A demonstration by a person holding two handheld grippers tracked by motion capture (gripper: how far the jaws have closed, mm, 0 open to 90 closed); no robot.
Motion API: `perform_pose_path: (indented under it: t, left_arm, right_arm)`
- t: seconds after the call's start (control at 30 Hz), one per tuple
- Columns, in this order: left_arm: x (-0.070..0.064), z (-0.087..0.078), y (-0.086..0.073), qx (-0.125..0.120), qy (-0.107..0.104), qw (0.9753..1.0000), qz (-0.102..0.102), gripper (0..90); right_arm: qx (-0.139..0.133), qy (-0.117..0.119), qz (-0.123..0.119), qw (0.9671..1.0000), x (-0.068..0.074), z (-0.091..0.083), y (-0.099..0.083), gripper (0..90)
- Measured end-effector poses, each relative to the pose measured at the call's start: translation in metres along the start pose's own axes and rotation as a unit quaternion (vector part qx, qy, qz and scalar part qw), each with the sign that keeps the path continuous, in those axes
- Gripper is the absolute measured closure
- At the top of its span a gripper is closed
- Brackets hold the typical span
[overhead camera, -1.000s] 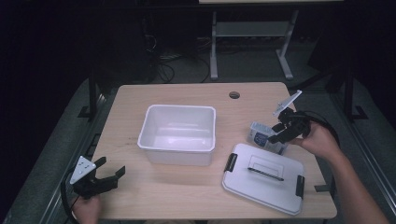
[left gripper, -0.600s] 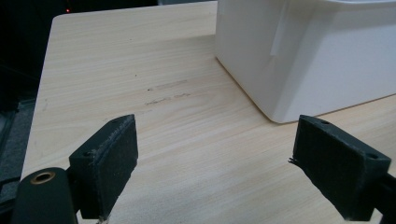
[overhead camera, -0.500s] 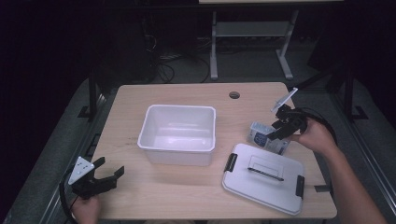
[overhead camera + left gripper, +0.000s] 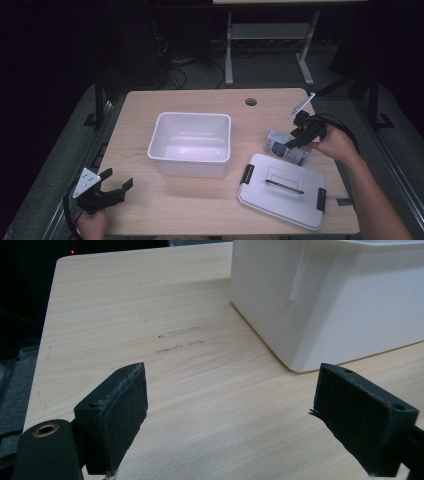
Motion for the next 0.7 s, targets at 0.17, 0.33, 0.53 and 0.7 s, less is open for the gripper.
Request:
perform_pose_path:
  t: [0.17, 0.33, 0.53, 0.7]
  left_arm:
    - [0.0, 0.0, 0.0, 0.0, 0.0, 1.0, 0.001, 13.3]
    - [0.0, -0.001, 0.0, -0.001, 0.0, 1.0, 0.0, 13.3]
    - [0.0, -0.001, 0.0, -0.002, 0.001, 1.0, -0.001, 13.3]
    - [0.0, -0.001, 0.0, -0.003, 0.0, 1.0, -0.001, 13.3]
  right_arm:
    - [0.004, 0.003, 0.003, 1.0, -0.002, 0.004, 0.0, 42.3]
    - [0.004, 0.009, 0.007, 0.9999, -0.004, 0.01, -0.002, 45.8]
    - [0.009, 0.01, 0.001, 0.9999, -0.004, 0.013, -0.002, 51.8]
    - [0.006, 0.013, 0.003, 0.9999, -0.005, 0.014, -0.003, 51.5]
Point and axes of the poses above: each handheld gripper's, and its own axes: z roughly forward along the jaws, y roughly out of its top, x roughly to its left, the point moved 2 cm from there along z, roughly forward along the jaws, and after that the axes turned 9 degrees about x, right-handed, at the moved point
